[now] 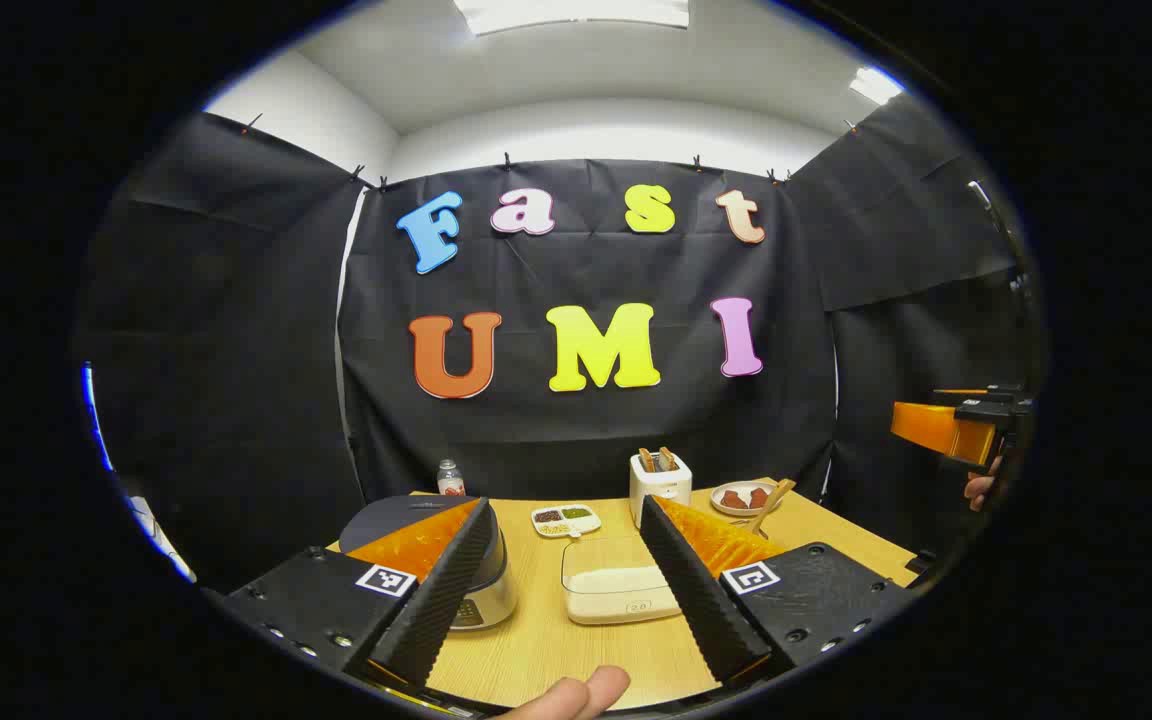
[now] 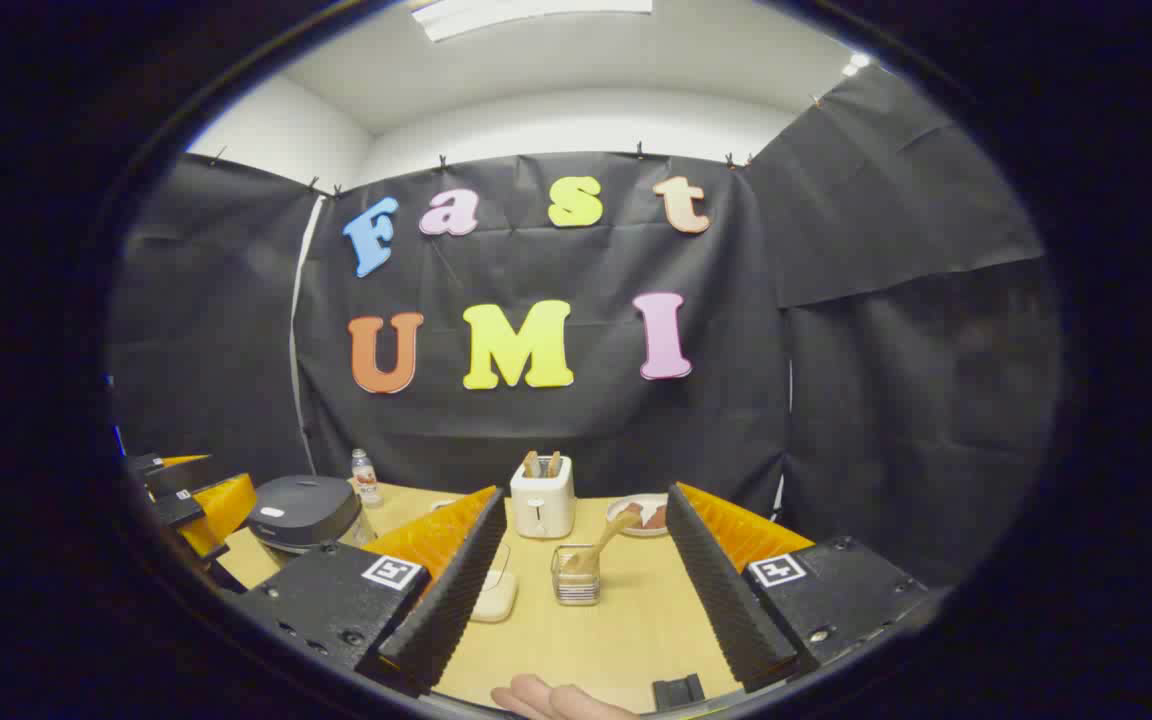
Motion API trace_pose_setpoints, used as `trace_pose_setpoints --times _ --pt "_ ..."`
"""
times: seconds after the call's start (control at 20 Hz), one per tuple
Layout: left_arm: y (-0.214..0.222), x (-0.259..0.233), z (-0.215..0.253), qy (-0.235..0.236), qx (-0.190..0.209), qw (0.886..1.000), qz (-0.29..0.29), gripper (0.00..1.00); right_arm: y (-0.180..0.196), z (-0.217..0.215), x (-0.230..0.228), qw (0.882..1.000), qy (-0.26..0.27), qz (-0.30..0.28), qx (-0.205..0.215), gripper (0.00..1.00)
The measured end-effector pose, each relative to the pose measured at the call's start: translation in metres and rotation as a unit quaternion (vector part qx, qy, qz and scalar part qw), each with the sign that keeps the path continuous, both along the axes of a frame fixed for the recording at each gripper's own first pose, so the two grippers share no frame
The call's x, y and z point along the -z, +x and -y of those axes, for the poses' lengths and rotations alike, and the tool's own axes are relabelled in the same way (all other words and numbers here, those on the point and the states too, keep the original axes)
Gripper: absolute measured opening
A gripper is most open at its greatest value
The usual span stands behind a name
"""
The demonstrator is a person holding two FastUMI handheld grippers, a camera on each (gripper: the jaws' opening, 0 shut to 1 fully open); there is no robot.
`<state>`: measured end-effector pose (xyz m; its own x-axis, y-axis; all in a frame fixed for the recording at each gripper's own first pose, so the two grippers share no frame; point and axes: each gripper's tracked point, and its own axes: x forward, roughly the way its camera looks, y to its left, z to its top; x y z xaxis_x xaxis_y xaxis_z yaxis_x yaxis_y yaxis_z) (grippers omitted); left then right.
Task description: Close the left gripper, press the button to open the rice cooker; take a wooden spoon from the chopstick holder with the right hand, scoop a spoonful of rice and pour it into the rice cooker, then put the wooden spoon back into the chopstick holder.
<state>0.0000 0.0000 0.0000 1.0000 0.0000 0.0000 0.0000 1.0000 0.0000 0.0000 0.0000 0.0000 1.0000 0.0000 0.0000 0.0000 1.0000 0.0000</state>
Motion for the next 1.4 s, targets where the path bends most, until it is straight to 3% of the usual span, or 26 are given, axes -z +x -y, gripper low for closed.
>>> trace_pose_setpoints --times 0.85,1.3,1.35,1.4 --pt "-0.011 0.004 -0.041 -0.018 -0.017 1.000 -0.003 0.96 -0.014 -0.009 0.009 1.000 -0.009 0.014 -0.012 0.97" --pt "0.018 0.021 -0.090 -0.022 -0.049 0.997 -0.049 0.96 -0.013 -0.005 0.017 0.999 -0.014 0.024 -0.015 1.00" --pt "0.028 0.023 -0.095 -0.026 -0.046 0.997 -0.056 1.00 -0.013 -0.004 0.018 0.999 -0.012 0.025 -0.016 1.00" --pt "0.032 0.028 -0.099 -0.031 -0.046 0.996 -0.066 0.76 -0.012 -0.001 0.020 1.000 -0.010 0.025 -0.016 0.99"
